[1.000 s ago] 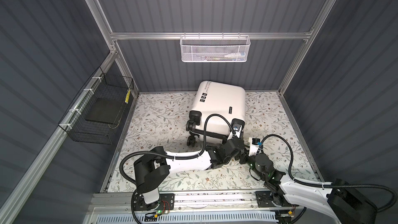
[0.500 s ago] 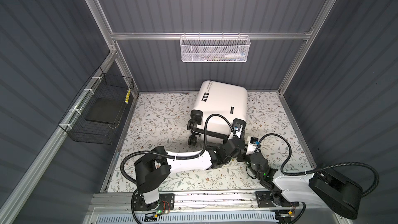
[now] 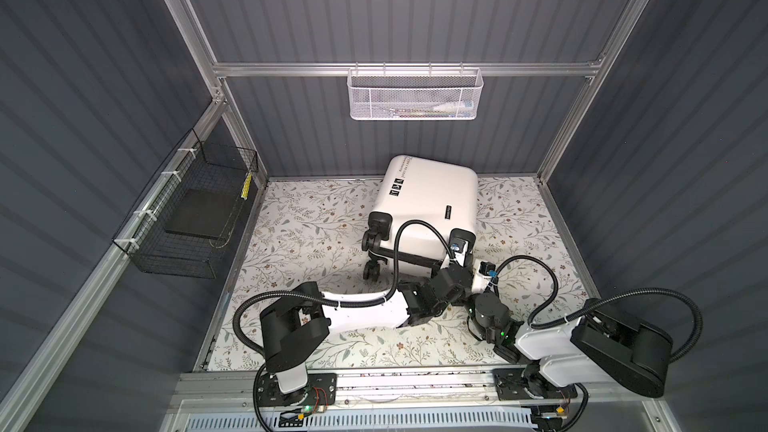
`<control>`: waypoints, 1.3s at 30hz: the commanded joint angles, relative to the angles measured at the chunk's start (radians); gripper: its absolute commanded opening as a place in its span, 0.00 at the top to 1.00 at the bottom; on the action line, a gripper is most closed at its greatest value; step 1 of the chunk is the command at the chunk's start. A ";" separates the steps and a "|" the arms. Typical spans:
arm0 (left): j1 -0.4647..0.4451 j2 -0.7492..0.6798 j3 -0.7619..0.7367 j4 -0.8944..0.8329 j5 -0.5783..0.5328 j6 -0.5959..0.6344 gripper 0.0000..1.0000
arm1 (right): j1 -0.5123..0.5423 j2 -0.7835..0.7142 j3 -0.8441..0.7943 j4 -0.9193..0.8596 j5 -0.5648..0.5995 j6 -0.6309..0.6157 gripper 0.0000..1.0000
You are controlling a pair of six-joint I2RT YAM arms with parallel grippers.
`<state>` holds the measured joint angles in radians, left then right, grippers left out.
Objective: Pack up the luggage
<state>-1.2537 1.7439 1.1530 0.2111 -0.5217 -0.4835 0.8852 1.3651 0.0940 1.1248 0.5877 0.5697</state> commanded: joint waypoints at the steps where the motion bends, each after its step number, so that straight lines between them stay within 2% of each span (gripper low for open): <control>1: -0.019 -0.017 0.041 0.206 0.096 0.037 0.97 | 0.006 0.007 0.026 0.058 0.029 -0.019 0.43; 5: -0.019 -0.017 0.039 0.208 0.096 0.036 0.97 | 0.008 0.005 0.020 0.058 0.014 -0.025 0.60; 10: -0.019 -0.019 0.033 0.211 0.095 0.035 0.97 | 0.008 -0.002 0.009 0.053 0.007 -0.024 0.77; 15: -0.019 -0.020 0.028 0.211 0.092 0.034 0.97 | 0.008 -0.015 -0.001 0.041 0.000 -0.019 1.00; 28: -0.019 -0.028 0.009 0.212 0.077 0.034 0.98 | -0.001 -0.133 -0.072 -0.069 0.057 0.022 1.00; 35: -0.019 -0.036 0.000 0.216 0.080 0.034 1.00 | -0.035 -0.183 -0.090 -0.114 0.035 0.021 1.00; 39: -0.019 -0.043 -0.011 0.212 0.077 0.037 0.95 | -0.052 -0.277 -0.089 -0.221 0.021 0.041 1.00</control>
<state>-1.2446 1.7454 1.1297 0.2729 -0.5228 -0.4835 0.8436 1.1473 0.0109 0.9878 0.6025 0.5957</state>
